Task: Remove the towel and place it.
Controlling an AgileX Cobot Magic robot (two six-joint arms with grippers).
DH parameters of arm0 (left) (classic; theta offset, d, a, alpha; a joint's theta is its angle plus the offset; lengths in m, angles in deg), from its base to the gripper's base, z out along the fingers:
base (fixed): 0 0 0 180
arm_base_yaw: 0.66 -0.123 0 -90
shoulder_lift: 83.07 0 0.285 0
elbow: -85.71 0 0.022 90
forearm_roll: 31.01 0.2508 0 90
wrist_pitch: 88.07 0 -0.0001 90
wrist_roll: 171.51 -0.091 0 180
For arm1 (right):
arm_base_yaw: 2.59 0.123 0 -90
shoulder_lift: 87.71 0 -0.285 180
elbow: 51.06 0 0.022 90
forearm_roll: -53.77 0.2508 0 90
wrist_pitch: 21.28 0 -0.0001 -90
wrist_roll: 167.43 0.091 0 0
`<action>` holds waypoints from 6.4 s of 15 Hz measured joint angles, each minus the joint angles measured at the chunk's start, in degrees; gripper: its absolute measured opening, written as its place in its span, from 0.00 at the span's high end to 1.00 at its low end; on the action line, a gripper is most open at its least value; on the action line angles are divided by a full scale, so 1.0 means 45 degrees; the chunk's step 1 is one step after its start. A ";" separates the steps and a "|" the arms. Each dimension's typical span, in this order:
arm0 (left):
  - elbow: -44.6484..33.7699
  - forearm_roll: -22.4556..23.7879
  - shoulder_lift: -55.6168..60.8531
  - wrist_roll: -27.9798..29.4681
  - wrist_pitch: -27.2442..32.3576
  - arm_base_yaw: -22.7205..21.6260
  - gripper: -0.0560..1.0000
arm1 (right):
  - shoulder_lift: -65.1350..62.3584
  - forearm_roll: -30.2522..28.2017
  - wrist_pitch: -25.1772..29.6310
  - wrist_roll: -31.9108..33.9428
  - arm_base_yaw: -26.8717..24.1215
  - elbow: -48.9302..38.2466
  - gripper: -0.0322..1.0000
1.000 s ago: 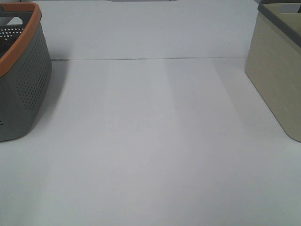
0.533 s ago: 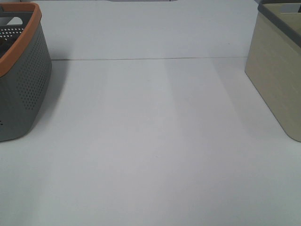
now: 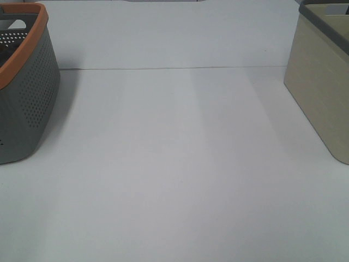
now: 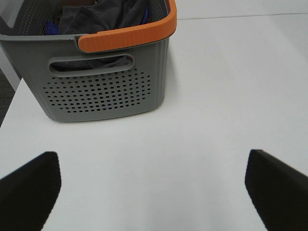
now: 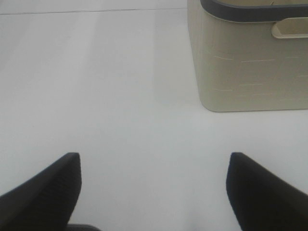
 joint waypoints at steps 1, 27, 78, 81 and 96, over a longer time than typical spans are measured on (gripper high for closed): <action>0.0000 0.0000 0.0000 0.0000 0.0000 0.0000 0.01 | 0.0000 0.0000 0.0000 0.0000 0.0000 0.0000 0.19; 1.6590 -0.1210 -2.1569 -1.2287 0.2292 -0.2024 0.01 | 0.0000 0.0000 0.0000 0.0000 0.0000 0.0000 0.19; 1.7902 -0.0102 -2.5146 -1.5992 -0.0089 -0.2674 0.94 | 0.0000 0.0000 0.0000 0.0000 0.0000 0.0000 0.19; 1.7902 -0.0255 -2.3364 -1.5992 0.0369 -0.2674 0.94 | 0.0000 0.0000 0.0000 0.0000 0.0000 0.0000 0.19; 1.8653 -0.2215 -1.8589 -1.6616 -0.1362 0.0968 0.95 | 0.0000 0.0000 0.0000 0.0000 0.0000 0.0000 0.19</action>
